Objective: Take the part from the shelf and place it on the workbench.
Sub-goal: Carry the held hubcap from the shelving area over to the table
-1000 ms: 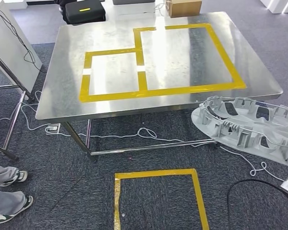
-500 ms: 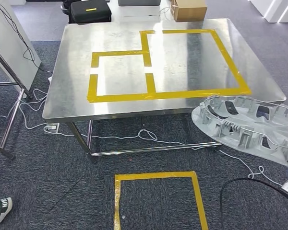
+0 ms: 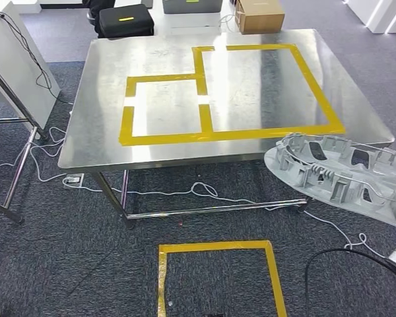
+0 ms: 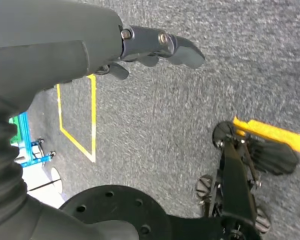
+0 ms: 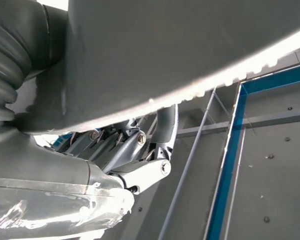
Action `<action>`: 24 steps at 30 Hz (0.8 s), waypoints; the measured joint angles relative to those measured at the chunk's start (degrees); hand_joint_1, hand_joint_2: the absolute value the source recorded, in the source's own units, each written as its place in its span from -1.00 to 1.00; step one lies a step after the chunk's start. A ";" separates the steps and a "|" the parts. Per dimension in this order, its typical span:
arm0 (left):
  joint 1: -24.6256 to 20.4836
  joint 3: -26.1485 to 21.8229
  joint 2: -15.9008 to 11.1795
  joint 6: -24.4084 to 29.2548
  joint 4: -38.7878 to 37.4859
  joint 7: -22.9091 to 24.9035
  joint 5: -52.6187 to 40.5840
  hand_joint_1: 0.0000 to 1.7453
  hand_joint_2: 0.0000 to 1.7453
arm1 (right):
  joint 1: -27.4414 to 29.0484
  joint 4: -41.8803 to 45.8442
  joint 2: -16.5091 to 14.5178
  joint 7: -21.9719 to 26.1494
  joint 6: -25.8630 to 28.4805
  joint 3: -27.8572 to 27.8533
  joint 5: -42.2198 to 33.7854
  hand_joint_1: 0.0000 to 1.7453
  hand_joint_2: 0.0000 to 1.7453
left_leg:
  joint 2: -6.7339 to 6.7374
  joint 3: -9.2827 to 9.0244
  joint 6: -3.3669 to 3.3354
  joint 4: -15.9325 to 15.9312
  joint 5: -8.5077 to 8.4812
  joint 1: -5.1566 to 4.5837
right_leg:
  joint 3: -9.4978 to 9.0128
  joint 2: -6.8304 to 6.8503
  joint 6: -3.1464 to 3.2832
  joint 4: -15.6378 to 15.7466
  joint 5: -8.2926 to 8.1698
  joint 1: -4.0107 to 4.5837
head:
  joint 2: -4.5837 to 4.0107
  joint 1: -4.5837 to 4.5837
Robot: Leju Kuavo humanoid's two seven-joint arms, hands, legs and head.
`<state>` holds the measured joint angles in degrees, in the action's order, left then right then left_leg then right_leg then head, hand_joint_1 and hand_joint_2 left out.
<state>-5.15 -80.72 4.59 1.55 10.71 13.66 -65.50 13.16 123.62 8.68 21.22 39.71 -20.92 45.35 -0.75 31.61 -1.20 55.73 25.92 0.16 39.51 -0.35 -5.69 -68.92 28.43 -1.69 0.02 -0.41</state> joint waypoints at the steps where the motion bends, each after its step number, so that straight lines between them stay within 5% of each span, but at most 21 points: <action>1: 0.03 0.00 -0.06 -0.02 0.01 0.00 -0.01 -1.00 1.00 | -0.01 -0.04 0.02 0.01 0.00 0.00 -0.03 1.00 1.00 | -0.03 -0.41 0.56 0.20 0.36 0.16 | -2.11 0.02 -0.44 3.99 -1.73 -0.24 | 0.00 -0.04; 3: -0.01 0.00 -0.29 -0.01 0.04 0.00 -0.01 -1.00 1.00 | -0.07 -0.11 0.05 0.00 0.01 -0.01 -0.13 1.00 1.00 | -0.15 -0.83 1.64 0.77 1.02 0.24 | -5.11 -0.36 -0.26 9.37 -3.34 -0.47 | 0.00 -0.15; 8: -0.09 0.00 -0.31 0.04 0.07 0.00 -0.01 -1.00 1.00 | -0.02 -0.19 0.08 -0.03 0.02 -0.02 -0.15 1.00 1.00 | -0.10 -0.31 2.80 2.15 2.38 0.32 | -5.51 -0.77 2.59 9.61 -2.49 -0.13 | 0.01 0.20; 11: -0.20 0.00 -0.25 0.02 0.07 0.00 -0.01 -1.00 1.00 | -0.08 -0.17 0.08 0.01 0.02 -0.02 -0.16 1.00 1.00 | 0.12 5.50 3.12 12.36 6.62 0.31 | -5.83 -0.66 3.53 9.66 -1.99 0.04 | 0.00 0.37; 13: -0.10 0.00 -0.20 0.02 0.07 0.00 -0.01 -1.00 1.00 | -0.05 -0.18 0.08 0.04 0.02 -0.02 -0.18 1.00 1.00 | 0.13 9.45 2.85 17.85 7.28 0.25 | -6.17 -0.68 3.90 9.66 -1.57 0.34 | 0.01 0.37; 15: -0.01 0.00 -0.15 0.02 0.07 0.00 -0.01 -1.00 1.00 | -0.02 -0.19 0.08 0.07 0.02 -0.02 -0.18 1.00 1.00 | 0.12 9.40 2.01 15.26 3.38 -0.03 | -7.00 -0.76 4.05 9.68 -1.00 0.72 | 0.01 0.37; 17: -0.03 0.00 -0.23 0.03 0.07 0.00 -0.01 -1.00 1.00 | -0.07 -0.21 0.08 0.08 0.02 -0.02 -0.19 1.00 1.00 | 0.15 6.56 0.58 7.92 -1.38 -0.69 | -7.85 -0.81 3.98 9.76 -0.28 1.01 | 0.01 0.32; 18: -0.08 0.00 -0.28 0.05 0.07 0.00 -0.01 -1.00 1.00 | -0.10 -0.22 0.08 0.08 0.02 -0.02 -0.21 1.00 1.00 | 0.17 5.25 0.14 4.80 -2.35 -0.96 | -8.08 -0.85 3.83 9.76 0.06 1.12 | 0.01 0.33; 22: -0.10 0.00 -0.31 0.09 0.07 0.00 -0.01 -1.00 1.00 | -0.03 -0.30 0.09 0.13 0.02 -0.02 -0.26 1.00 1.00 | 0.18 3.61 0.33 1.44 -1.72 -1.07 | -8.33 -0.81 2.59 10.14 0.76 1.02 | 0.01 0.29; 24: -0.05 0.00 -0.26 0.09 0.07 0.00 0.00 -1.00 1.00 | -0.03 -0.32 0.14 0.20 0.02 -0.02 -0.25 1.00 1.00 | 0.16 2.84 0.02 0.81 -1.57 -0.76 | -7.16 -0.50 1.97 7.41 2.26 1.05 | 0.01 0.20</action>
<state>-5.20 -80.72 4.33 1.64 10.78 13.66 -65.50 13.13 123.30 8.82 21.42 39.74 -20.94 45.11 -0.59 34.45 -1.19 56.54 24.35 -0.60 32.36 -0.84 -3.72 -61.51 30.70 -0.63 0.02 -0.21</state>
